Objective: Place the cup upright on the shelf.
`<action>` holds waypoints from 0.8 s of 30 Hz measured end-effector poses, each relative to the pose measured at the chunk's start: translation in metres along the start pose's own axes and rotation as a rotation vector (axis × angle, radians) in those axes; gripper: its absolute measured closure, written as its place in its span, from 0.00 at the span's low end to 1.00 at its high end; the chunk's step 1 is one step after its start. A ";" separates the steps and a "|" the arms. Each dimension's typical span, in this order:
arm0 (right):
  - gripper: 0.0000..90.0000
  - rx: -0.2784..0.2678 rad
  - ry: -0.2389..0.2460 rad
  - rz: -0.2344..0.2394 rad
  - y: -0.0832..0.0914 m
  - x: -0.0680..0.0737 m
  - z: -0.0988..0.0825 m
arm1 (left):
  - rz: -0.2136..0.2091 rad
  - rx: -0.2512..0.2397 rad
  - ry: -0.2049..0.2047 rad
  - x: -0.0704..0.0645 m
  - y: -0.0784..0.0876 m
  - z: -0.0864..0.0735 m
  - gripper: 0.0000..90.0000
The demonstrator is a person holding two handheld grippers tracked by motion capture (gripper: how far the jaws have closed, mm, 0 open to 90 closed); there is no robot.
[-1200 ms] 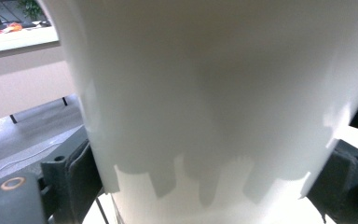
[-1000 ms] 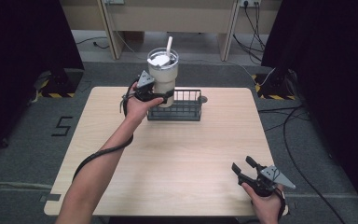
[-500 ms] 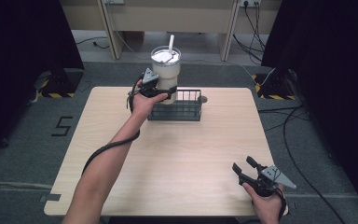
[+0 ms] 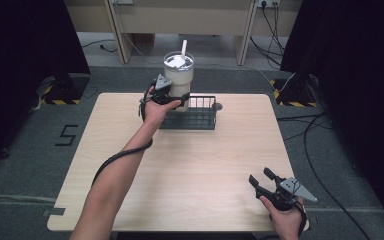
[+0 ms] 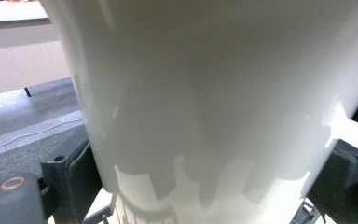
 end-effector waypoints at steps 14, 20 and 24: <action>0.34 0.002 -0.002 0.004 0.000 0.000 -0.001 | 0.008 0.026 0.013 -0.005 -0.012 -0.015 0.12; 0.34 0.004 -0.001 0.006 -0.001 0.000 -0.001 | 0.014 0.036 0.007 -0.005 -0.013 -0.019 0.12; 0.34 0.004 -0.002 0.009 -0.001 0.000 -0.001 | 0.018 0.043 0.004 -0.004 -0.013 -0.022 0.12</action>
Point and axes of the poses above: each handheld gripper's, and its own axes: y roughly backward along the jaws, z roughly out of its top, x roughly to its left, the point moved 7 cm from there along -y, roughly forward along the jaws, and after that the axes turned 2 degrees about z, right-handed, at the moved point
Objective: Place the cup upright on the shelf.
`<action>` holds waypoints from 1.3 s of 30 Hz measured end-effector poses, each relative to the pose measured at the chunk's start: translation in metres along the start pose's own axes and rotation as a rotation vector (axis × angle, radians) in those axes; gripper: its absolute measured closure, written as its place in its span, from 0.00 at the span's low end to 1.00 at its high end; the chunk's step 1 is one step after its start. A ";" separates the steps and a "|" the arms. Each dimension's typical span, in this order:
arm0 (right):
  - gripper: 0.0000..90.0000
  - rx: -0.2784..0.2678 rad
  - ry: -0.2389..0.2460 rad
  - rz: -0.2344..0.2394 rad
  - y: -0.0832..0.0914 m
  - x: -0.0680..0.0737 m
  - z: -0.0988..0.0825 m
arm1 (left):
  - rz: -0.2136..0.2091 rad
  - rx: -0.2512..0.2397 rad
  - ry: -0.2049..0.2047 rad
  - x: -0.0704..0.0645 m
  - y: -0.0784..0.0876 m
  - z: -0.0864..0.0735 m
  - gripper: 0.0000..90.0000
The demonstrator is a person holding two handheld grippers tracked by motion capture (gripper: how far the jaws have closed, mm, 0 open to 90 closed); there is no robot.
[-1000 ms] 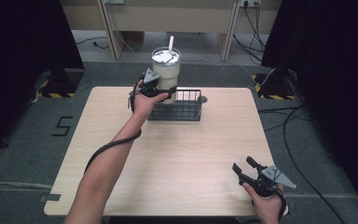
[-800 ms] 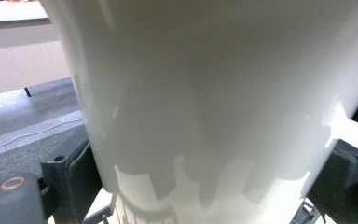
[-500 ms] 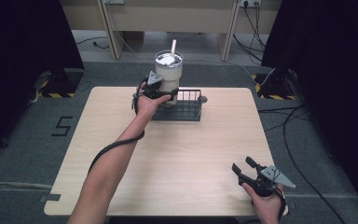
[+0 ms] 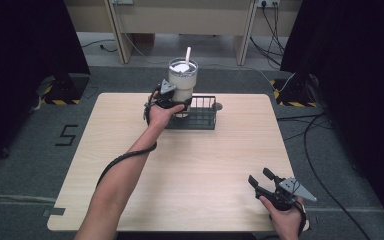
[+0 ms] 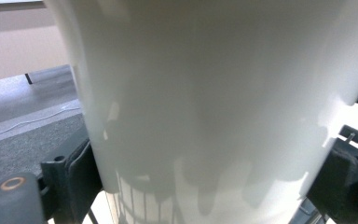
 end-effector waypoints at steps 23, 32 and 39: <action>0.34 0.003 0.005 0.003 -0.001 0.001 0.000 | 0.012 0.016 0.007 0.001 -0.003 -0.009 0.12; 0.34 0.005 0.010 0.005 -0.001 0.002 0.000 | 0.005 0.000 0.028 0.003 0.000 -0.013 0.11; 0.34 0.005 0.011 0.008 -0.002 0.004 0.000 | -0.003 -0.009 0.037 0.004 0.002 -0.015 0.11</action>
Point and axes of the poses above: each handheld gripper's, and its own axes: y roughly backward along the jaws, z roughly out of its top, x roughly to its left, the point moved 7 cm from there along -y, roughly forward along the jaws, and after that the axes turned 2 degrees about z, right-handed, at the moved point
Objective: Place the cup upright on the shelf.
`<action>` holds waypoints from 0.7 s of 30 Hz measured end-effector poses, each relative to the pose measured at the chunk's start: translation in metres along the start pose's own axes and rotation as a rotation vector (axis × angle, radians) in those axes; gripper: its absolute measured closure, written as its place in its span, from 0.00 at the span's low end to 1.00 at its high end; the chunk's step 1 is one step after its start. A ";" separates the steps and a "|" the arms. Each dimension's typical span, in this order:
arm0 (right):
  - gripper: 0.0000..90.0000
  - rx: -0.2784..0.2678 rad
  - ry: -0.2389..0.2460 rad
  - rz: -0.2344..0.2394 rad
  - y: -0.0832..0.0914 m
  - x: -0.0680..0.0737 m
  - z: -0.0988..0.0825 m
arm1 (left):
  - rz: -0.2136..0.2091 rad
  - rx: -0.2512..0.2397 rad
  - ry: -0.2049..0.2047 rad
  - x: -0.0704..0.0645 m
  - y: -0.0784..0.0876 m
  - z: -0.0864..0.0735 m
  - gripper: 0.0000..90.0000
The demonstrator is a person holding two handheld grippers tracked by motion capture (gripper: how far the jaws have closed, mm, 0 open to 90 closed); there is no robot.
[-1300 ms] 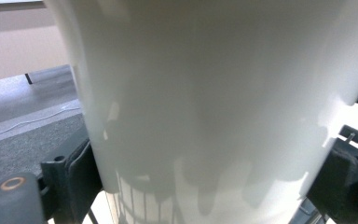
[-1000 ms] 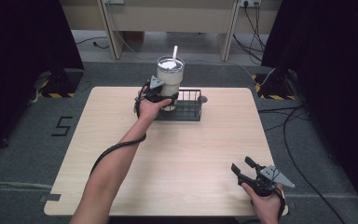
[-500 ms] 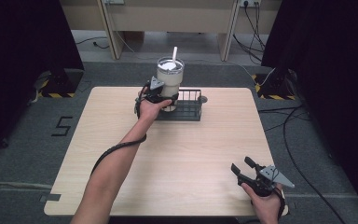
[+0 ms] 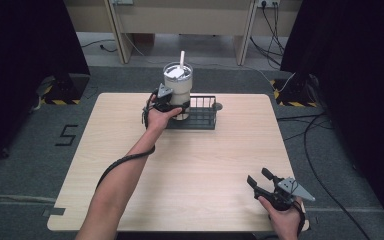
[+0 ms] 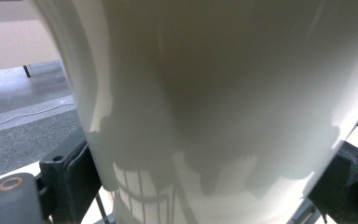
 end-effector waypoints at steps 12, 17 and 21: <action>0.34 0.003 0.001 0.002 0.000 0.001 0.000 | -0.005 -0.016 -0.020 -0.002 0.002 -0.003 0.11; 0.34 0.001 0.006 0.000 0.000 0.001 0.000 | -0.005 -0.026 -0.019 -0.002 0.002 -0.003 0.11; 0.34 0.001 0.003 0.000 0.000 0.001 0.000 | -0.007 -0.033 -0.020 -0.002 0.002 -0.004 0.11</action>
Point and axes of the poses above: each handheld gripper's, and its own axes: y roughly backward along the jaws, z roughly out of its top, x roughly to its left, the point moved 7 cm from there along -y, roughly forward along the jaws, and after that the axes turned 2 degrees about z, right-handed, at the moved point
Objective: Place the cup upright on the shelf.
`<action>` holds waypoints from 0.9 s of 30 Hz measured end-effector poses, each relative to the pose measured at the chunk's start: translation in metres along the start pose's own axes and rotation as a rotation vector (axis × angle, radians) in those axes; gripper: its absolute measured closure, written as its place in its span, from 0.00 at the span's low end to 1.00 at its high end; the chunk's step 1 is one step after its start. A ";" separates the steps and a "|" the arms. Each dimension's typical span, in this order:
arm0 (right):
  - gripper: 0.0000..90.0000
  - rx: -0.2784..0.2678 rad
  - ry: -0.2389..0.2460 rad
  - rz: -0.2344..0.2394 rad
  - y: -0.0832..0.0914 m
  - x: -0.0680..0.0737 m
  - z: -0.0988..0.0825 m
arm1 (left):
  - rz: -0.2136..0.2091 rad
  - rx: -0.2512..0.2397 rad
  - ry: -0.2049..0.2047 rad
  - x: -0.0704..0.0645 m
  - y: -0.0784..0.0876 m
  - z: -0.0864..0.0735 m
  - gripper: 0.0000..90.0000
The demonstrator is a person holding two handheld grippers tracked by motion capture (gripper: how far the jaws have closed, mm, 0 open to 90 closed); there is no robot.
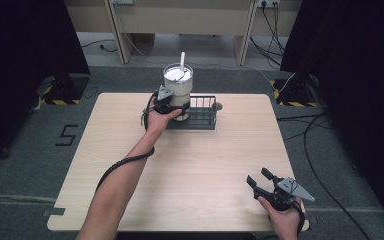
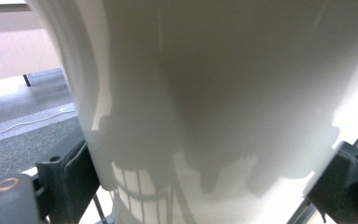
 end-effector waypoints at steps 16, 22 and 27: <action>0.34 0.002 0.002 0.001 0.000 0.001 0.000 | 0.008 -0.021 -0.004 -0.001 0.011 0.002 0.10; 0.34 0.001 0.003 0.000 -0.001 0.002 0.000 | 0.006 -0.034 -0.011 -0.001 0.019 0.003 0.11; 0.34 0.002 0.009 0.001 -0.001 0.002 0.000 | 0.000 -0.043 -0.018 0.000 0.028 0.006 0.13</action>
Point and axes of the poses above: each handheld gripper's, and its own axes: y roughly backward along the jaws, z roughly out of its top, x roughly to its left, the point moved 7 cm from there along -y, roughly forward along the jaws, and after that the axes turned 2 degrees about z, right-handed, at the moved point
